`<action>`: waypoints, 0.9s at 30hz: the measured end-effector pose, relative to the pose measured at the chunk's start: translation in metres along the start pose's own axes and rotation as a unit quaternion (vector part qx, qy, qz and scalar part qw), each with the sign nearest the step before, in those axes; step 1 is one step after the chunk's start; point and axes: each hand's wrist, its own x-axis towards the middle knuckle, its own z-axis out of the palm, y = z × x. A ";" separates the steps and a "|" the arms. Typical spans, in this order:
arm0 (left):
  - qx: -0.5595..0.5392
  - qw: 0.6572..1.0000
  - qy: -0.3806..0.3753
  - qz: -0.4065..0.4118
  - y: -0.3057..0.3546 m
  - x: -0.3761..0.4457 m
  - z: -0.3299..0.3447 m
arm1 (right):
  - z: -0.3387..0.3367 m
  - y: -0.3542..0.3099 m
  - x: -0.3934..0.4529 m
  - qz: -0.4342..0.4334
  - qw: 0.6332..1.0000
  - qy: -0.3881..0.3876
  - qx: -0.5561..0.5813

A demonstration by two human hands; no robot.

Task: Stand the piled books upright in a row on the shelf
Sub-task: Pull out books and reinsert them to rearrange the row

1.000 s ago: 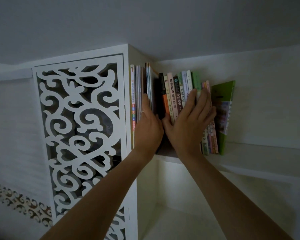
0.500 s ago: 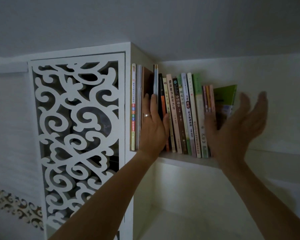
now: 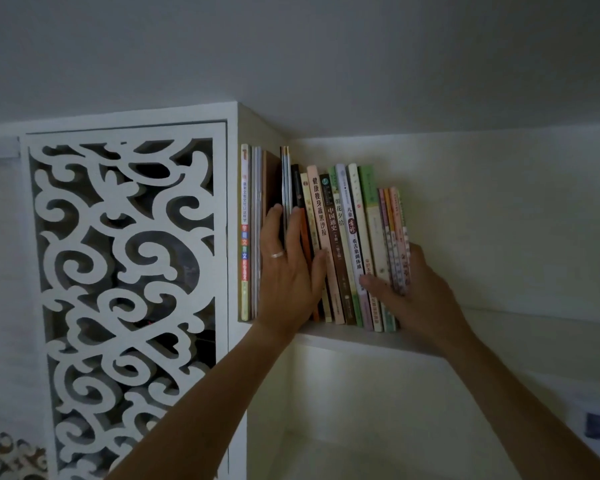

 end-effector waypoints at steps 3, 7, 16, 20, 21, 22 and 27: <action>0.047 0.998 0.001 0.050 0.000 0.002 0.001 | 0.002 0.004 -0.001 -0.004 1.000 -0.022 -0.006; 0.142 0.989 0.015 0.039 -0.003 0.000 0.002 | 0.008 0.004 -0.002 -0.002 1.000 -0.015 -0.015; 0.169 0.985 0.046 0.007 -0.006 -0.003 0.002 | 0.013 -0.002 -0.007 -0.018 0.998 0.023 -0.051; 0.131 0.985 0.018 0.114 -0.003 -0.001 0.004 | 0.012 -0.001 -0.009 -0.008 0.998 0.034 -0.048; 0.132 0.982 0.007 0.134 -0.002 -0.001 0.004 | 0.012 0.000 -0.009 -0.005 0.998 0.037 -0.043; 0.136 0.980 -0.003 0.142 -0.002 0.000 0.004 | 0.011 0.001 -0.009 -0.002 0.998 0.039 -0.038; 0.128 0.983 -0.011 0.130 -0.001 0.000 0.000 | 0.010 0.005 -0.008 -0.004 0.998 0.050 -0.032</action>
